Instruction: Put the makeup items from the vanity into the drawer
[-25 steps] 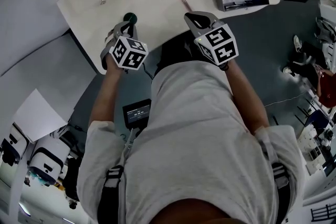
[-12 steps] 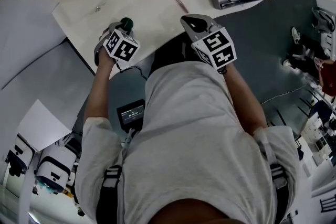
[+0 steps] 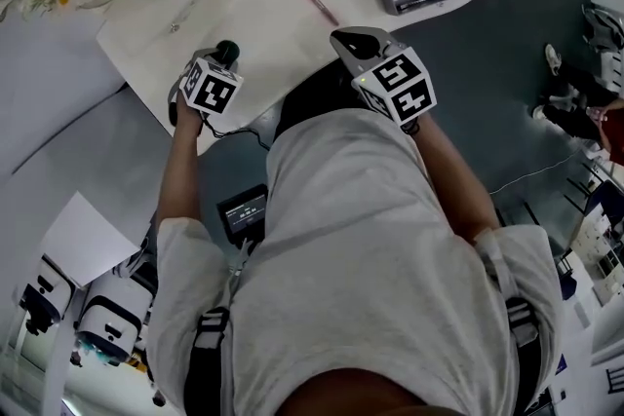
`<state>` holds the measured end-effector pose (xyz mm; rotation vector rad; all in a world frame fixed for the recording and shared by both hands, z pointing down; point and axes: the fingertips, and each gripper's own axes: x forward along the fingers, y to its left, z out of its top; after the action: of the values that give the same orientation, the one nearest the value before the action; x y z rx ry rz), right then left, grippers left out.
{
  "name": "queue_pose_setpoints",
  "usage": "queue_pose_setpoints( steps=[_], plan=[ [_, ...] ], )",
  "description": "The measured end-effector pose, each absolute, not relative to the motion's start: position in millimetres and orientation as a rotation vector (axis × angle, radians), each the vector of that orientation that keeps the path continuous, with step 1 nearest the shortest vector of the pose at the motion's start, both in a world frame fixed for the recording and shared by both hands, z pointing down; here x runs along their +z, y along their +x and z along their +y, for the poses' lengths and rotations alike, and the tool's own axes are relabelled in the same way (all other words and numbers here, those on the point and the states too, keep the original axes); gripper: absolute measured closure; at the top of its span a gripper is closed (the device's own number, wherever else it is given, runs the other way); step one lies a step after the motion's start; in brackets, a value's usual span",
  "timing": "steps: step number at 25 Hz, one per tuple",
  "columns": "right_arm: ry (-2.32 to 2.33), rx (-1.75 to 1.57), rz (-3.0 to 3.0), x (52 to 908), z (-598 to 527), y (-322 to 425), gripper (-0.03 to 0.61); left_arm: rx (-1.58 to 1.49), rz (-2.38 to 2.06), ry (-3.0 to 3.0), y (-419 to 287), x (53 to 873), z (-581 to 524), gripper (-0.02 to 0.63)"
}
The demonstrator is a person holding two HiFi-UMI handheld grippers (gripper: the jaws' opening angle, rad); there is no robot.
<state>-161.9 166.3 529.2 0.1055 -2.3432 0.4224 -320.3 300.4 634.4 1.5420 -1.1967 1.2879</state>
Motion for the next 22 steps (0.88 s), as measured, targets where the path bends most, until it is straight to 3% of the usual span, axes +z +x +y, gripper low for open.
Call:
queue_pose_setpoints(
  steps=[3, 22],
  plan=[
    [0.082, 0.41, -2.355, 522, 166, -164, 0.578, 1.273, -1.265, 1.507, -330, 631, 300, 0.571],
    [0.134, 0.415, -2.405, 512, 126, -142, 0.578, 1.268, -1.543, 1.663, -293, 561, 212, 0.569]
  ],
)
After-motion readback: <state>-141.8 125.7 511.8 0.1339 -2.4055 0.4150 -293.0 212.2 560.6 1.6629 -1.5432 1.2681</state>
